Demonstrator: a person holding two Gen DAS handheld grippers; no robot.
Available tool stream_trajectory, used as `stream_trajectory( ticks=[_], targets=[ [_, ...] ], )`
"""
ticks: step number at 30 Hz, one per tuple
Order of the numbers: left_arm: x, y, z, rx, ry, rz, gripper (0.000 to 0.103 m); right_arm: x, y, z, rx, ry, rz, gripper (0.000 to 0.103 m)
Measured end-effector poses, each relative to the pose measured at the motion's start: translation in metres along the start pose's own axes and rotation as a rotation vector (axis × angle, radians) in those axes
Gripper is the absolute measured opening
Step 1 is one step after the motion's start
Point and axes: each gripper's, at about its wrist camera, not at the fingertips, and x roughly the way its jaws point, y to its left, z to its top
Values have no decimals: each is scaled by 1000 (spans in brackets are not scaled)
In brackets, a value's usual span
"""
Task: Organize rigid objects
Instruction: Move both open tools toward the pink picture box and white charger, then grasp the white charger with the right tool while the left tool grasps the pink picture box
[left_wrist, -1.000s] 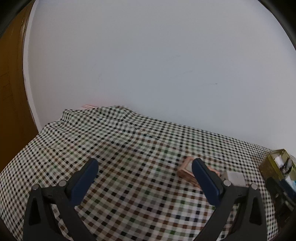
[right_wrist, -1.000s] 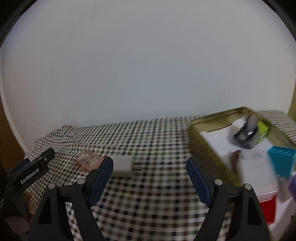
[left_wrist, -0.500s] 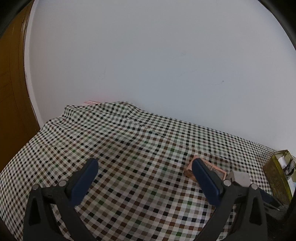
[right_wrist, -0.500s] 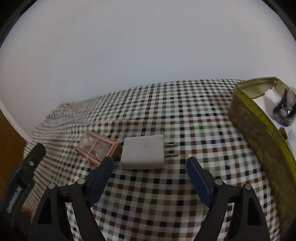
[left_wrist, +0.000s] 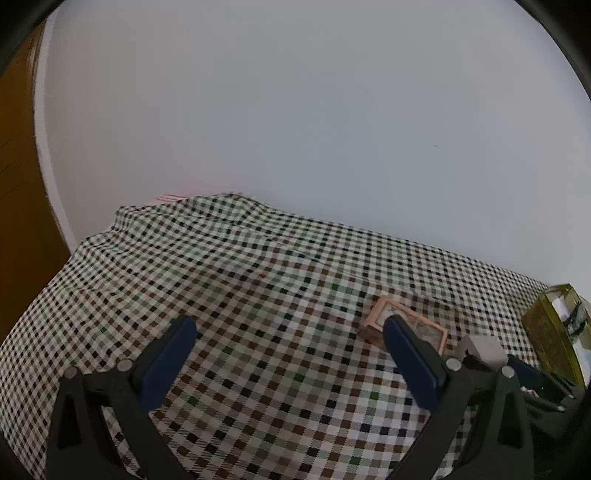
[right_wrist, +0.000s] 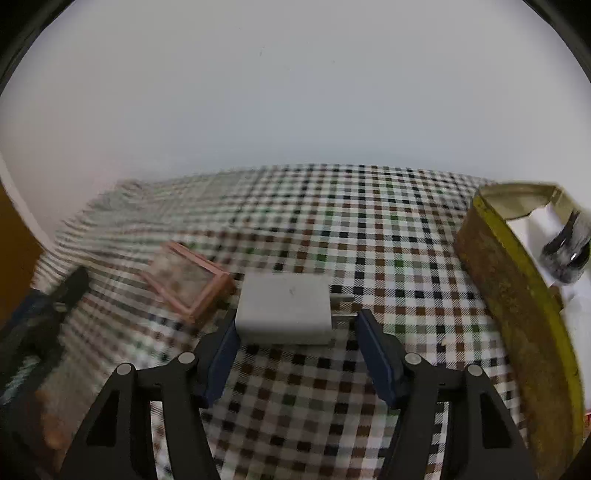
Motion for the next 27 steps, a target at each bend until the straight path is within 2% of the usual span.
stream_trajectory(
  ticks=[3,7,11,15,17,21,24,27],
  targets=[
    [-1,-10,-1,55,-4,-41,102,-20,-10,-7,-10,-65,15,65],
    [5,-33,-3,170,29,-120,102,-44,-10,-17,-53,-148,-24,65],
    [18,-56,-3,253,85,-153,102,-47,-19,-19,-25,-141,-18,65],
    [25,-72,1,325,73,-147,102,-49,-26,-21,1,-124,-13,65],
    [33,-80,3,357,98,-146,102,-45,-31,-19,2,-120,-10,65],
    [58,-88,5,356,194,-151,100,-48,-33,-17,1,-118,-5,65],
    [70,-87,5,331,248,-171,89,-45,-34,-16,0,-107,-3,65],
    [74,-86,5,309,264,-190,80,-44,-33,-21,17,-84,0,65]
  ],
)
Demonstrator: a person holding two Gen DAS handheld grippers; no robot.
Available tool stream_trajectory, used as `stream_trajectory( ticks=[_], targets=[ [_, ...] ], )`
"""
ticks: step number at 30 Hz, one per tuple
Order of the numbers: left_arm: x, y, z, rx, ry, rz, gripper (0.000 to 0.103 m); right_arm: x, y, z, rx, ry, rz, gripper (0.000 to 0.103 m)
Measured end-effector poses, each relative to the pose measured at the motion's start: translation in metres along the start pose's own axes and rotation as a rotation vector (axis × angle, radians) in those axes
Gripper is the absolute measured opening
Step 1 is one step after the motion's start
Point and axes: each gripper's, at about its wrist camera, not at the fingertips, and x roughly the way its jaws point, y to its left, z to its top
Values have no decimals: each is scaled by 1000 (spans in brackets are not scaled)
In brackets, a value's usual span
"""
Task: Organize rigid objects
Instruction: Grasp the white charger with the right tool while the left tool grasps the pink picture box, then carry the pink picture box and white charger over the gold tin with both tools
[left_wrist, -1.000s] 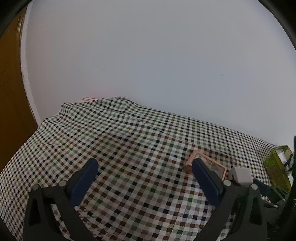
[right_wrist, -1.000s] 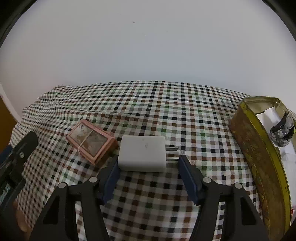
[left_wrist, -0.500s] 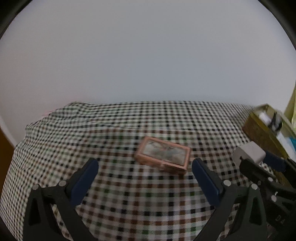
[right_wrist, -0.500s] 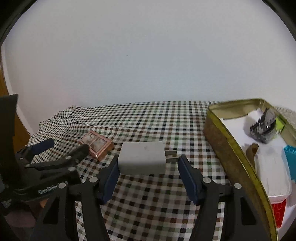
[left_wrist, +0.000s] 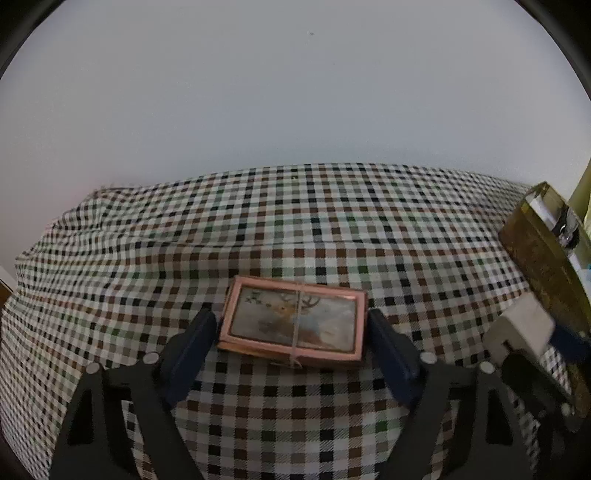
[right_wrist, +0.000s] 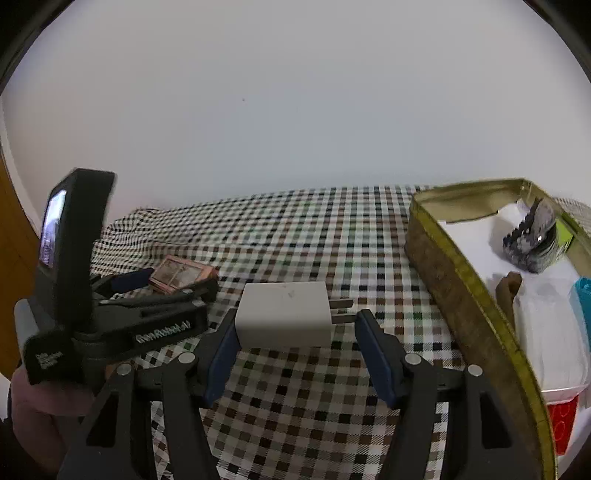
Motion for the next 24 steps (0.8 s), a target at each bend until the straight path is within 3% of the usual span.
stream_trajectory(
  ticks=[5,15,24],
  targets=[
    [-5,1,-4,-18,-9,22,79,0,-7,0,23,-2,3,65],
    [-49,-21,-18,-95,-177,84,79,-17,-16,0,25,-86,-14,65],
    [-68,-35,-28,-130,-227,111,79,-24,-21,-3,17,-138,-39,65]
  ],
)
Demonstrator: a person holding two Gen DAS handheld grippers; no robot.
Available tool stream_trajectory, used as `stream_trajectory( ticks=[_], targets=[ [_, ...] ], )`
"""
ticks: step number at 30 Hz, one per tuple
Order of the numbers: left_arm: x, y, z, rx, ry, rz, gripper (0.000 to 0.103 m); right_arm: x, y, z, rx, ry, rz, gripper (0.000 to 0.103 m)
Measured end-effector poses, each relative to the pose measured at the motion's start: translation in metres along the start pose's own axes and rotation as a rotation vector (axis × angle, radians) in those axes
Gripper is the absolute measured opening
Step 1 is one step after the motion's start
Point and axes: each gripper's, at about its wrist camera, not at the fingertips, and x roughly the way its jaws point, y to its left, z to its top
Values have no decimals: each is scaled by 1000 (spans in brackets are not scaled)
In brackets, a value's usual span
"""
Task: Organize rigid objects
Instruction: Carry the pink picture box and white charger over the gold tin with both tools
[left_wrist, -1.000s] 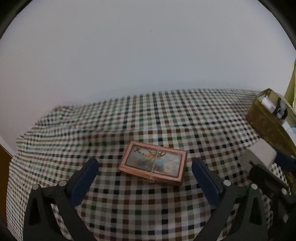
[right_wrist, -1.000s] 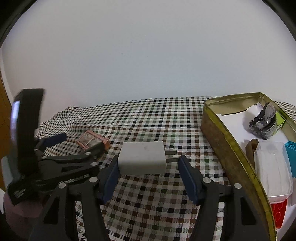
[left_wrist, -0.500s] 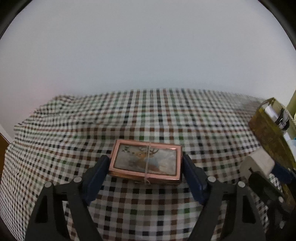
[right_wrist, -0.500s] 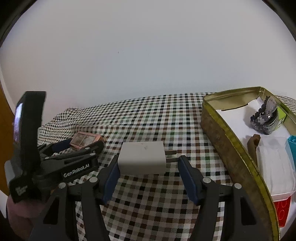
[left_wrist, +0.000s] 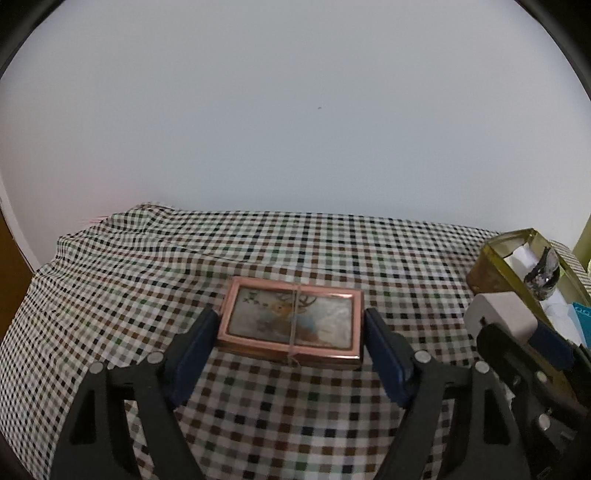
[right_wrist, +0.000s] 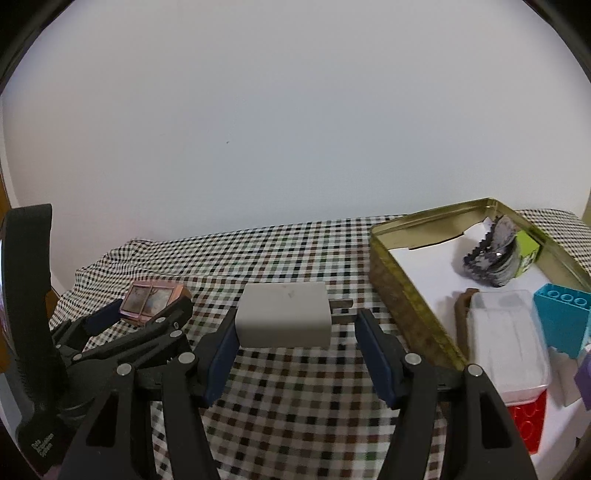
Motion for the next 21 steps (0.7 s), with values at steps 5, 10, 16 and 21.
stream_trajectory(
  ticks=[5,10,16,21],
  targets=[
    [-7,-6,-2,5,-17,14,79,-6,-5,0,-4,-25,-7,65],
    [-15,-11,-1,5,-34,27,79,-14,-8,1,-10,-61,-11,65],
    [-19,-18,-2,16,-51,30,79,-18,-10,5,-26,-88,-19,65],
    [-23,-22,-3,14,-62,31,79,-27,-14,7,-29,-126,-30,65]
  ],
)
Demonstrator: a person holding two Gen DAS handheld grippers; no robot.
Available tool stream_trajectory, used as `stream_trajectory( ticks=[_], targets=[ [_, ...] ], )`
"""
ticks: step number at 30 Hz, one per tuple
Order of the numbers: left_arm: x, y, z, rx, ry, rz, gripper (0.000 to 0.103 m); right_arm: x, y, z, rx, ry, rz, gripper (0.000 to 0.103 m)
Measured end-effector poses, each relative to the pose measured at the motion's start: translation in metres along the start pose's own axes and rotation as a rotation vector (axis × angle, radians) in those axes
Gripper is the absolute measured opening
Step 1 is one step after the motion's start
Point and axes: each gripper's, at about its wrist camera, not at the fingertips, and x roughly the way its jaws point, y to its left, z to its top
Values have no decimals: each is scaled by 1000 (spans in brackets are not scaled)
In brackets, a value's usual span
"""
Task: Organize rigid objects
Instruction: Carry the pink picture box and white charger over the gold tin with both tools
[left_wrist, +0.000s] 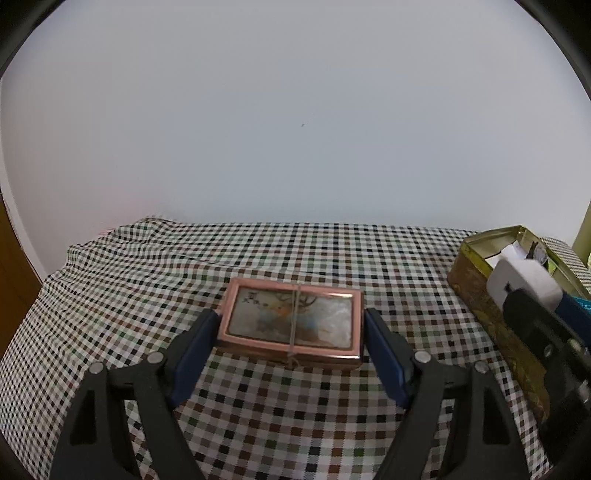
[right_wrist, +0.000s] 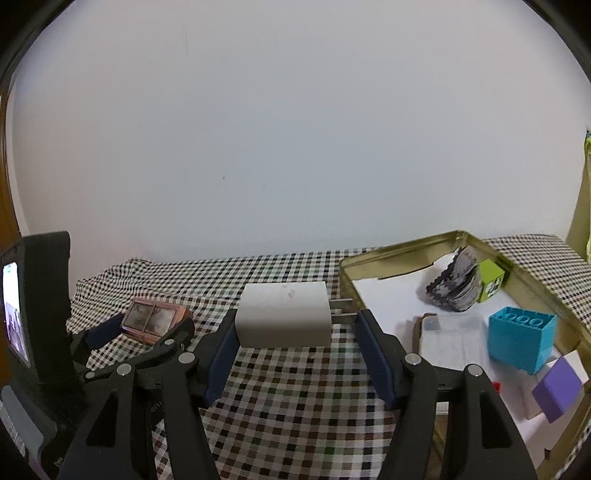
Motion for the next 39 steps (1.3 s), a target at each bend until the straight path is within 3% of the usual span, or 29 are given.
stream_trajectory(
  ticks=[22,25,39],
  targets=[
    [-34,-49,4,-28,-87,-24,79,-33,-54,13,39,-103,21,65],
    [-38,-55,6,-30,-101,-34,79,-43,-53,18,49,-117,13,65],
    [-59,-104,21,-1,-162,-116,79,-41,-123,31,123,-140,-73,65]
  ],
)
